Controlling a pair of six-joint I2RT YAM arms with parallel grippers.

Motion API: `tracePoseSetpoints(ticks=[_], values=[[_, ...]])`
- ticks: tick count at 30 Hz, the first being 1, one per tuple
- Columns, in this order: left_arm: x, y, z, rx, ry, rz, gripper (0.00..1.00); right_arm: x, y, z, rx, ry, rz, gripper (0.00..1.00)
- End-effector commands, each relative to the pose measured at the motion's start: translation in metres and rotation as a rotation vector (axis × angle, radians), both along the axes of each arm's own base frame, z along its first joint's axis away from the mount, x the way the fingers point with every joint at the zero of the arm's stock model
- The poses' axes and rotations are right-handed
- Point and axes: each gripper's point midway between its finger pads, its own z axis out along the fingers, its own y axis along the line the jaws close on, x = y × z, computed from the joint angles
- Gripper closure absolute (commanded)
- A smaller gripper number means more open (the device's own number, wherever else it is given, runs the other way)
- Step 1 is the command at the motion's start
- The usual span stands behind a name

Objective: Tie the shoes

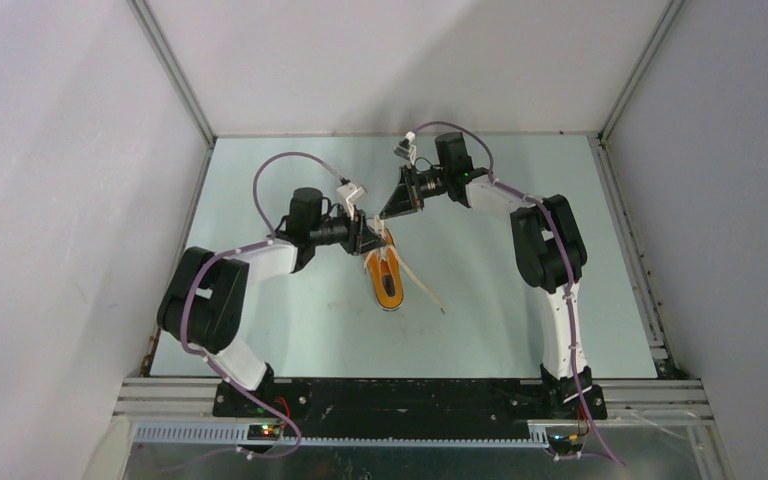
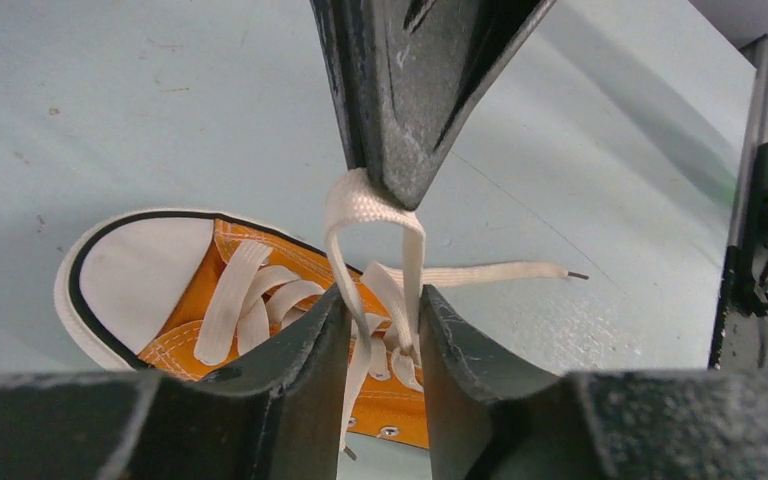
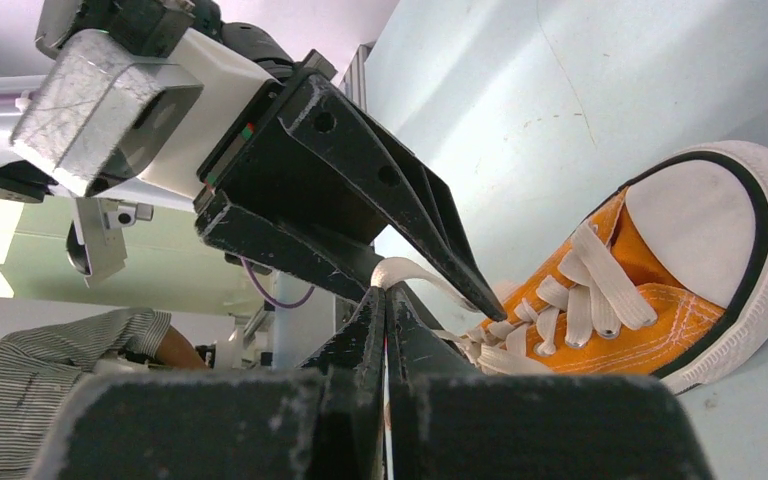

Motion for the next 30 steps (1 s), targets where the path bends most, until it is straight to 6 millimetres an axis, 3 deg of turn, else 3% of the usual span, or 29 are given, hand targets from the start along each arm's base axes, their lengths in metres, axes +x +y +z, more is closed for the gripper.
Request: tracePoseSetpoints(ticks=[1,8,19,30], values=[[0.009,-0.002,0.029,0.001,-0.104,0.063,0.61,0.003,-0.002,0.012,0.007,-0.022,-0.007,1.00],[0.015,0.014,0.028,0.130,-0.140,0.175,0.54,0.003,-0.001,0.011,0.007,-0.019,-0.007,1.00],[0.003,-0.001,0.018,0.100,-0.102,0.094,0.56,0.003,-0.001,0.010,0.007,-0.016,-0.007,1.00],[-0.009,-0.007,0.006,0.088,-0.077,0.030,0.71,0.004,-0.002,0.010,0.006,-0.015,-0.010,1.00]])
